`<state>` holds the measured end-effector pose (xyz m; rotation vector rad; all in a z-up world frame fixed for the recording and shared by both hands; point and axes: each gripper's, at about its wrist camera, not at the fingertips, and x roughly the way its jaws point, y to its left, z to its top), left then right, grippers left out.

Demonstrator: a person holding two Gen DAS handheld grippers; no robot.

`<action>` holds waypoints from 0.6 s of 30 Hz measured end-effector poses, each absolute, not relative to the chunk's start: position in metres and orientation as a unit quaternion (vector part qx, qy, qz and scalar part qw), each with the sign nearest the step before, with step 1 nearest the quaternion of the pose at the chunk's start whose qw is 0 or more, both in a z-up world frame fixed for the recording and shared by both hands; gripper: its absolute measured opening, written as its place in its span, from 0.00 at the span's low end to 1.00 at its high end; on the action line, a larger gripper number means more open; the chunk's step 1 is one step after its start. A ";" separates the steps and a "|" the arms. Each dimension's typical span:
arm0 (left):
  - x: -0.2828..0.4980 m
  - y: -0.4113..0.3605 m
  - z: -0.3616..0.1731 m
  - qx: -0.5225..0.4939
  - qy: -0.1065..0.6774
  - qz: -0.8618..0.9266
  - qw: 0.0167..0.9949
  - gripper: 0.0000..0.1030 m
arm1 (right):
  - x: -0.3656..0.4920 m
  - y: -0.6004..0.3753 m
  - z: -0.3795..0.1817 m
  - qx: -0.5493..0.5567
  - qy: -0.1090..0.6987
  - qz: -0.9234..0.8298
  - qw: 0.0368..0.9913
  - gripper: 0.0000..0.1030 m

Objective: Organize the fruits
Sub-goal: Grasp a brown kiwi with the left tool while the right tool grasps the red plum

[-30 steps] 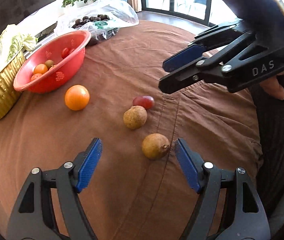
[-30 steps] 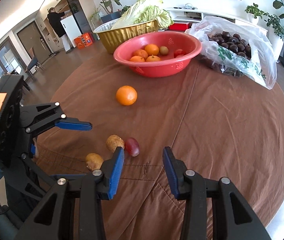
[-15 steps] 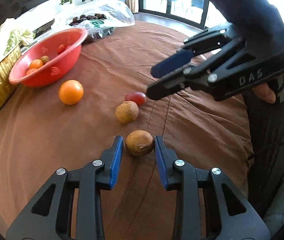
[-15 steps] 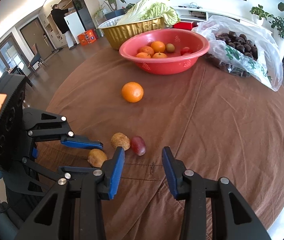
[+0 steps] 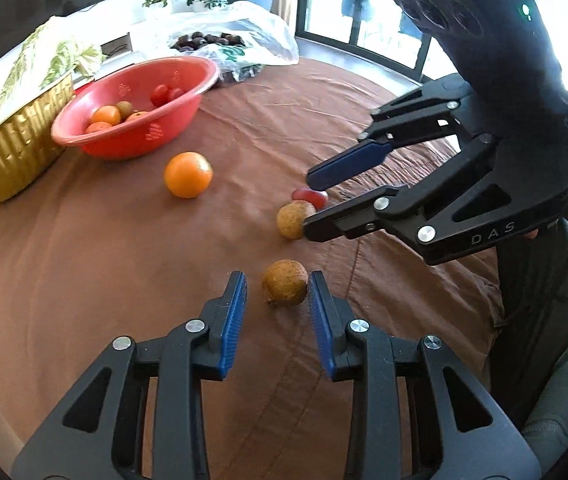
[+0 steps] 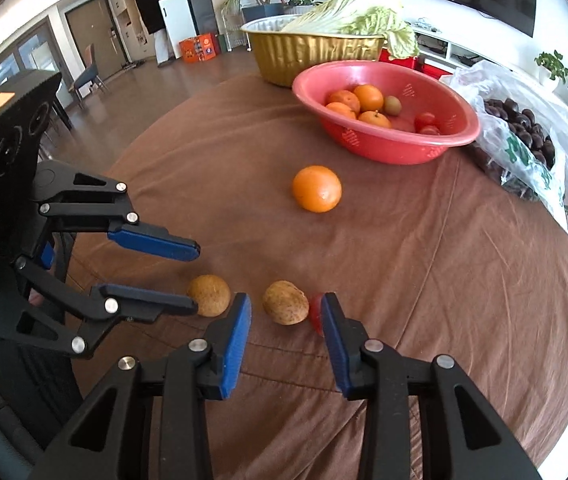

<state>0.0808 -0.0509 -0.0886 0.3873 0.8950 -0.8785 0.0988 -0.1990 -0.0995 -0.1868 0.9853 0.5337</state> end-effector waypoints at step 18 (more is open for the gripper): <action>0.083 -0.071 -0.105 0.213 0.423 -0.404 0.783 0.19 | 0.108 -0.209 -0.104 -0.128 0.471 0.266 0.831 0.38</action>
